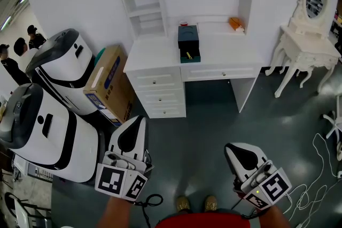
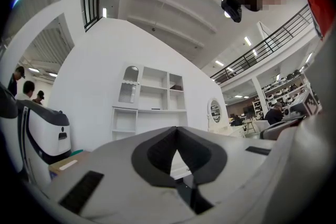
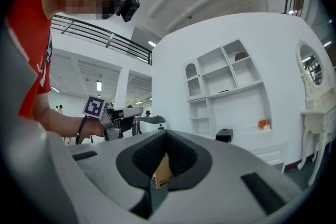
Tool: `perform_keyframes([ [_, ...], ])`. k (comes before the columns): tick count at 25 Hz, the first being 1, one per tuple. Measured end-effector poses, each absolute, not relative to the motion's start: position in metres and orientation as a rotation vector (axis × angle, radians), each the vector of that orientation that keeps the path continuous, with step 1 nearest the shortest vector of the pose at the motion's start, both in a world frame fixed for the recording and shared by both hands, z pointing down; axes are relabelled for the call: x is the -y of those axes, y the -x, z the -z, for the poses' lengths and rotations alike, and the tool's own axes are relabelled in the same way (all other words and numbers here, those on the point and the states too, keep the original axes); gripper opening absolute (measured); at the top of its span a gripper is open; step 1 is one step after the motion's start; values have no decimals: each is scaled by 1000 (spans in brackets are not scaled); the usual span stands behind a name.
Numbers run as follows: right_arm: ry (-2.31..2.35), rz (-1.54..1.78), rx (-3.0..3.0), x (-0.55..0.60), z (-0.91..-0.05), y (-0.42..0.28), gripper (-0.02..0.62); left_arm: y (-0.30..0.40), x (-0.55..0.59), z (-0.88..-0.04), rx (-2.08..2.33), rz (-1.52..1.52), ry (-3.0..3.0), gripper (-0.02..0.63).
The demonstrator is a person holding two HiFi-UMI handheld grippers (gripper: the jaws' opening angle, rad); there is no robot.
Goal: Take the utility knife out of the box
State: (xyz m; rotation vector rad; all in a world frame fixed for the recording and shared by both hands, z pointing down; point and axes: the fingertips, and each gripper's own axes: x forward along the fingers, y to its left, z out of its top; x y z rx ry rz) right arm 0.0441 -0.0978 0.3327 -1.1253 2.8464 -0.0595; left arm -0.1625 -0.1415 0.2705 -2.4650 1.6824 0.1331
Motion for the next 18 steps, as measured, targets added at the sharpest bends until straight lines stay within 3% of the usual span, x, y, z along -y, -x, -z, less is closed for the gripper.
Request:
perform_keyframes([
  [18,1123,71,-2863,98,-337,-47,8,188,135,-277,-1751,-88,2423,31],
])
